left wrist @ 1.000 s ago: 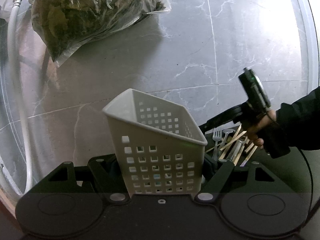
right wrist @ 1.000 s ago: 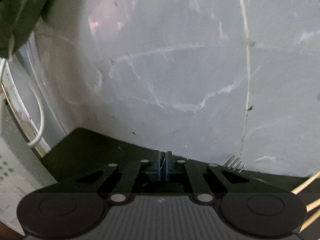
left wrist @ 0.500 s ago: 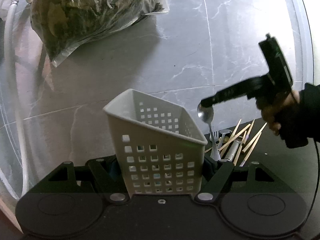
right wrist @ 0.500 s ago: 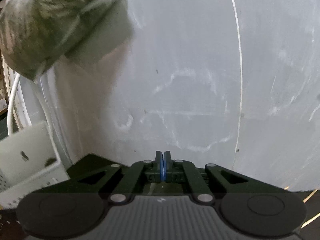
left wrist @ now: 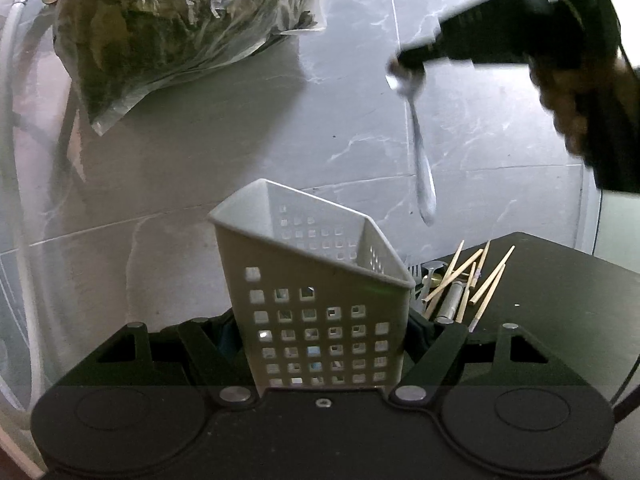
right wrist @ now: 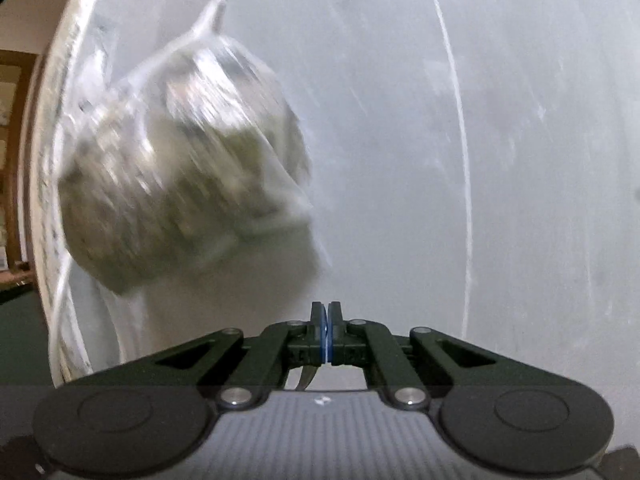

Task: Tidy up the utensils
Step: 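Carry the spoon with the right gripper and release it into the caddy, then move the right gripper back down to the chopsticks and forks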

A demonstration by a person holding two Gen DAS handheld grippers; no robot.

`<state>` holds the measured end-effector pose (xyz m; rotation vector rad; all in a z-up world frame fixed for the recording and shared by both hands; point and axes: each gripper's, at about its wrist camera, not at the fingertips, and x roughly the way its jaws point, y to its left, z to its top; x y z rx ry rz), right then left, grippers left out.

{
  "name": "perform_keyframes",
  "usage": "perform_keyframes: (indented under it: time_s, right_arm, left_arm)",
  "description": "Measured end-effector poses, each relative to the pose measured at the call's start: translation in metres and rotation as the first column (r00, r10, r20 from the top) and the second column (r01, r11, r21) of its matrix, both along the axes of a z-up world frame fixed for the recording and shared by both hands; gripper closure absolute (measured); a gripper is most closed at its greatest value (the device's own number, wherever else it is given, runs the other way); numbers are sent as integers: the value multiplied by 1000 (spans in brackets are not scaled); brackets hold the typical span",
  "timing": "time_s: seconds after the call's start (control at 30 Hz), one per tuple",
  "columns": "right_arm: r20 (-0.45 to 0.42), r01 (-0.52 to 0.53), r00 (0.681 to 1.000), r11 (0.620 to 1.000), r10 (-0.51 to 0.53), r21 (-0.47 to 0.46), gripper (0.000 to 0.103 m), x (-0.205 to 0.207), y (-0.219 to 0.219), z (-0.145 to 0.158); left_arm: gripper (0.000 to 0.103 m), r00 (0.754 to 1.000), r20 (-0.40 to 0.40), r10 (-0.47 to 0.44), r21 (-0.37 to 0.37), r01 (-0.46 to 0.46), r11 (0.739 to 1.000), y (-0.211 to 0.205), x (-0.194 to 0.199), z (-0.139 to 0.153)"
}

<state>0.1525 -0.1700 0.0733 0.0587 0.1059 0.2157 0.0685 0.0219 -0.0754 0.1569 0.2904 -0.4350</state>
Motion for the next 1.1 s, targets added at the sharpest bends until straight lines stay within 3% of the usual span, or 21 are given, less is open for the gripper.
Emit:
perform_keyframes:
  time_s: [0.17, 0.33, 0.63, 0.8, 0.87, 0.93, 1.07, 1.1]
  right_arm:
    - [49, -46, 998, 999, 46, -9, 102, -8, 23, 13]
    - [35, -84, 996, 995, 85, -49, 102, -6, 51, 0]
    - [-33, -158, 987, 966, 155, -205, 102, -23, 97, -45]
    - [-108, -208, 976, 952, 188, -225, 101, -27, 106, -59]
    - [-129, -229, 970, 950, 205, -211, 88, -29, 104, -60]
    - [-129, -242, 967, 952, 220, -188, 58, -34, 99, -60]
    - [-133, -203, 974, 967, 183, -157, 48, -38, 83, -55]
    - [-137, -188, 976, 972, 168, -142, 41, -38, 77, -55]
  left_arm:
    - [26, 1000, 0, -15, -3, 15, 1000, 5, -1, 0]
    - [26, 1000, 4, -19, -4, 19, 1000, 7, -1, 0]
    - [26, 1000, 6, -21, -5, 21, 1000, 8, 0, 1]
    - [26, 1000, 6, -22, -5, 22, 1000, 8, 0, 1]
    - [26, 1000, 6, -23, -4, 23, 1000, 8, 0, 1]
    - [26, 1000, 6, -25, -2, 25, 1000, 8, 0, 1]
    - [26, 1000, 6, -24, -2, 24, 1000, 9, 0, 1]
    - [26, 1000, 6, -24, -2, 24, 1000, 9, 0, 1]
